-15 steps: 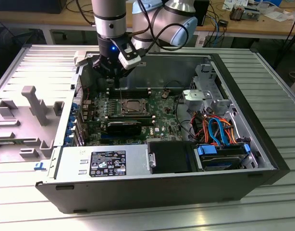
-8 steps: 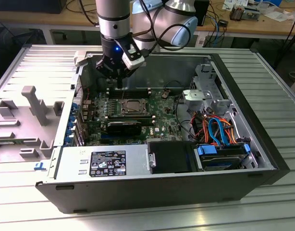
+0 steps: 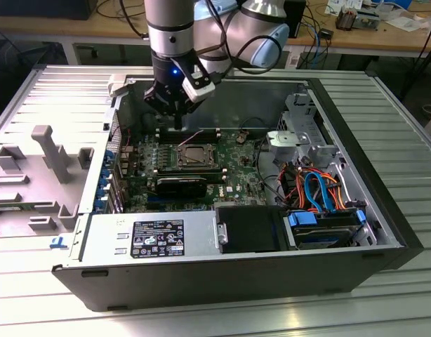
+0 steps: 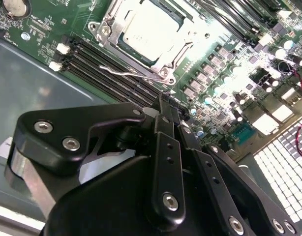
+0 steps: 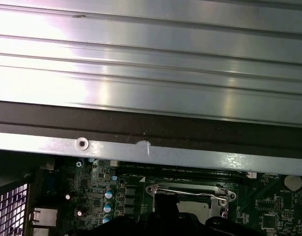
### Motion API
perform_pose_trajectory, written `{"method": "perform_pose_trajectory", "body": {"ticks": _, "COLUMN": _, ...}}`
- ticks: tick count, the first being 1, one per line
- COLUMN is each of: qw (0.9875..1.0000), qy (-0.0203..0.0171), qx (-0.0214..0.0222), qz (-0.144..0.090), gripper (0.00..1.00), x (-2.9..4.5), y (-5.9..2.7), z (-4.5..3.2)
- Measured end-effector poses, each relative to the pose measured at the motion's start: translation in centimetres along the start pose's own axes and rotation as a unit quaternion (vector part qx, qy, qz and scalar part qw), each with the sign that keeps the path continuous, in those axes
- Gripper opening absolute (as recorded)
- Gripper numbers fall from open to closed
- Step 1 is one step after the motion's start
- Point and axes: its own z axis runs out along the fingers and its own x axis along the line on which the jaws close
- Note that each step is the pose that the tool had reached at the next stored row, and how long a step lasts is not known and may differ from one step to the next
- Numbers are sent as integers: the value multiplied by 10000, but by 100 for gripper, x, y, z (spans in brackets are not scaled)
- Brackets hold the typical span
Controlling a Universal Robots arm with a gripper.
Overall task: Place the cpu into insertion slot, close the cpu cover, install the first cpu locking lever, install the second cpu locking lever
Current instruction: 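Install the first cpu locking lever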
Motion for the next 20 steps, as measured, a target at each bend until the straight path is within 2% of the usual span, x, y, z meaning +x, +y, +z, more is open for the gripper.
{"method": "perform_pose_trajectory", "body": {"ticks": 8, "qw": 10000, "qy": 1, "qx": -1, "qz": -56, "gripper": 11, "x": -25, "y": -4, "z": 136}}
{"method": "perform_pose_trajectory", "body": {"ticks": 20, "qw": 10000, "qy": 1, "qx": -1, "qz": -58, "gripper": 11, "x": -44, "y": -7, "z": 263}}
